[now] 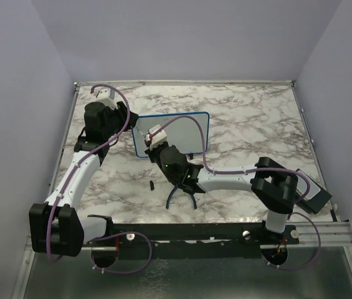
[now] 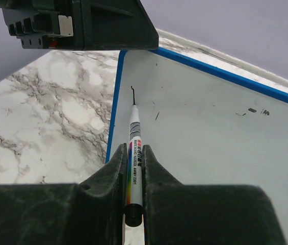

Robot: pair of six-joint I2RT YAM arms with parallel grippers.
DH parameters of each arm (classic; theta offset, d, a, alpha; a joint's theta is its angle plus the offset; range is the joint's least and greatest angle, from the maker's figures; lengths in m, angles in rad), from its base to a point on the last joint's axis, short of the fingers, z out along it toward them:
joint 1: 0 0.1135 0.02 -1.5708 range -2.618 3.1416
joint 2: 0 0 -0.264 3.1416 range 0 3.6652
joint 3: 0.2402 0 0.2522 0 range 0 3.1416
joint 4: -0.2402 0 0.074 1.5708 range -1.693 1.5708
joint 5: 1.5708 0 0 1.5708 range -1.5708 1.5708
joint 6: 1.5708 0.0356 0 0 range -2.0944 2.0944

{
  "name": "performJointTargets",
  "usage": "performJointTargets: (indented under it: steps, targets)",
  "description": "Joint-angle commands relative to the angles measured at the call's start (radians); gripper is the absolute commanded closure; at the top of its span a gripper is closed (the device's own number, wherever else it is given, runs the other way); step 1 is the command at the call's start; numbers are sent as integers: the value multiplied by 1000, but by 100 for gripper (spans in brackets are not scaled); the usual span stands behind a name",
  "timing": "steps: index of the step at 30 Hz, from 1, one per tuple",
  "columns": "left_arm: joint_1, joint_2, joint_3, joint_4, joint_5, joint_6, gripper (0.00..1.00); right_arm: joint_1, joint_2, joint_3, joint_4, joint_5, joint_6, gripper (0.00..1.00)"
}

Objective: Write a sentence on the whiteboard

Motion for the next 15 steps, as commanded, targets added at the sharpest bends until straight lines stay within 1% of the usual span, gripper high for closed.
performJointTargets:
  steps: [1, 6, 15]
  targets:
    - [-4, -17, -18, -10, 30, 0, 60, -7, -33, -27, 16, 12, 4, 99]
    - [-4, -14, -18, -10, 29, 2, 60, 1, -87, -77, 71, -82, -9, 99]
    - [-3, -11, -18, -11, 28, 2, 60, 8, -93, -81, 104, -40, -36, 99]
